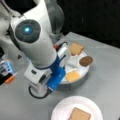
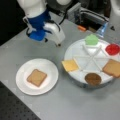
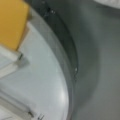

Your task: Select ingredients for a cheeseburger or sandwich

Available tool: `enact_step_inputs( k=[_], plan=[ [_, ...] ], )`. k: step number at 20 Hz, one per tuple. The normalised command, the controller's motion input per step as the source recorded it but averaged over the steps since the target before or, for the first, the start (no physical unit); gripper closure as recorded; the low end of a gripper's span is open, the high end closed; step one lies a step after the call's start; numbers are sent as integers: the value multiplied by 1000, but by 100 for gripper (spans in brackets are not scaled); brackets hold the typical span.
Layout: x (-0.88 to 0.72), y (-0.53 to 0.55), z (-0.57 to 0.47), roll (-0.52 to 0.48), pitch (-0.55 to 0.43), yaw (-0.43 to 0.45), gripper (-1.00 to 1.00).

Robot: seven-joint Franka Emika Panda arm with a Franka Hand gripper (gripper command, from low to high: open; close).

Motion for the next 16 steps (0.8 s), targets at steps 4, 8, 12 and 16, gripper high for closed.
enact_step_inputs(
  k=[4, 8, 12, 16],
  plan=[
    [-675, 606, -183, -393, -233, -19, -100],
    [-406, 383, -214, -253, -218, 37, -100],
    [-191, 186, -111, -156, -170, 21, -100],
    [-74, 151, -40, -109, -136, -56, -100]
  ],
)
